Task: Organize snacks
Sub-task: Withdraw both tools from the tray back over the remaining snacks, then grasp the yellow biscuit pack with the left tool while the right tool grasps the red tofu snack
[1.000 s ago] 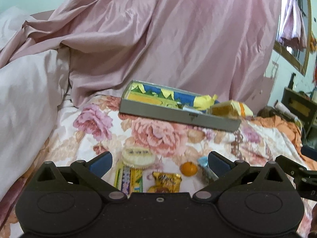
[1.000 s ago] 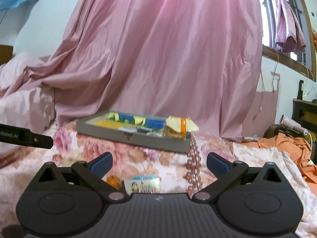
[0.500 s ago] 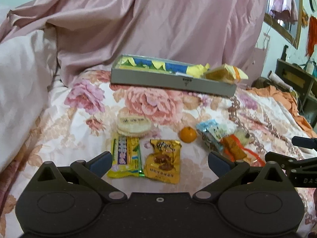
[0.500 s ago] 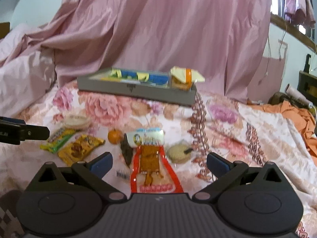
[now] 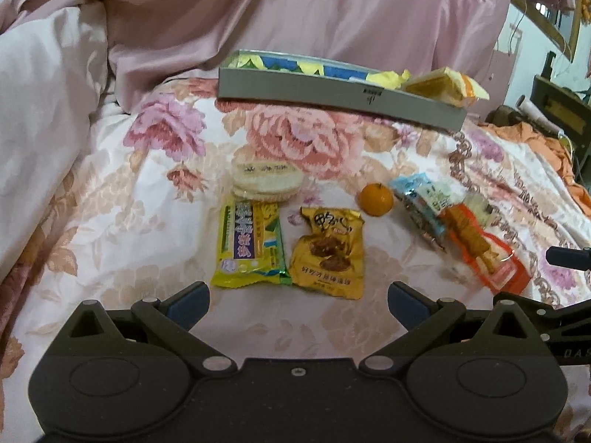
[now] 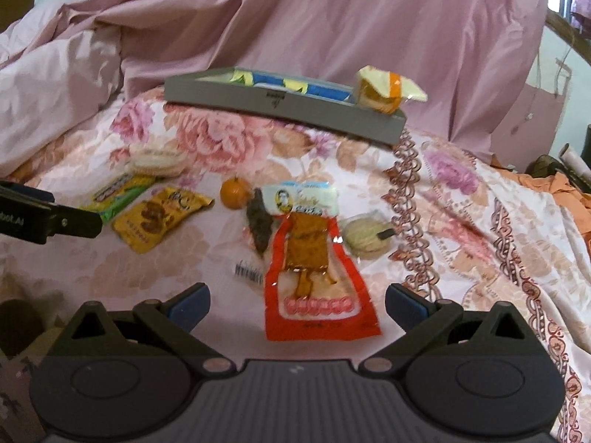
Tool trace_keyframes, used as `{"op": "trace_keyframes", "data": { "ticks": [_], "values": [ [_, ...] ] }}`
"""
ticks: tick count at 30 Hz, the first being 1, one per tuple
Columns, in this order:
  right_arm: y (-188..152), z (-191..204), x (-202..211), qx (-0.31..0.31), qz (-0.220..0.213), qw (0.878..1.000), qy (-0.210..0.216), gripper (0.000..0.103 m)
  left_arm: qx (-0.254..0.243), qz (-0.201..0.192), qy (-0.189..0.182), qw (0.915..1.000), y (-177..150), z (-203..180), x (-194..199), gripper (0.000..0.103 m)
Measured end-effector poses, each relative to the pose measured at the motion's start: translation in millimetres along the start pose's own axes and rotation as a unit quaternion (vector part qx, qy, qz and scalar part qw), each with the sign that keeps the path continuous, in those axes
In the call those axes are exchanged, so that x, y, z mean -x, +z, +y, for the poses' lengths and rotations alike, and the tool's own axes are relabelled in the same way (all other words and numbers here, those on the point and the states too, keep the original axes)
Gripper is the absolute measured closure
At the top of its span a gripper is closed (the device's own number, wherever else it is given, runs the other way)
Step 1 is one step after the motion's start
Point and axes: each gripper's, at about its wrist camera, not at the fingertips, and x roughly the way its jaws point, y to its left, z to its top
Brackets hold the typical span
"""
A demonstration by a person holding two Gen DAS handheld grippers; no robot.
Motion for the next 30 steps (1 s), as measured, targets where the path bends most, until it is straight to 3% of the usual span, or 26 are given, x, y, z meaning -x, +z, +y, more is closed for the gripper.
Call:
{"op": "trace_keyframes", "data": {
  "ticks": [12, 20, 30],
  "values": [
    [-1, -4, -21, 0.0, 0.016, 1.0, -0.003, 0.0, 0.009, 0.02, 0.009, 0.9997, 7, 13, -22, 0.001],
    [9, -10, -44, 0.001, -0.003, 1.0, -0.004, 0.0, 0.009, 0.018, 0.016, 0.9997, 18, 23, -36, 0.001],
    [13, -36, -70, -0.079, 0.005, 0.996, 0.039, 0.002, 0.03, 0.01, -0.003, 0.9995, 30, 37, -55, 0.001]
  ]
}}
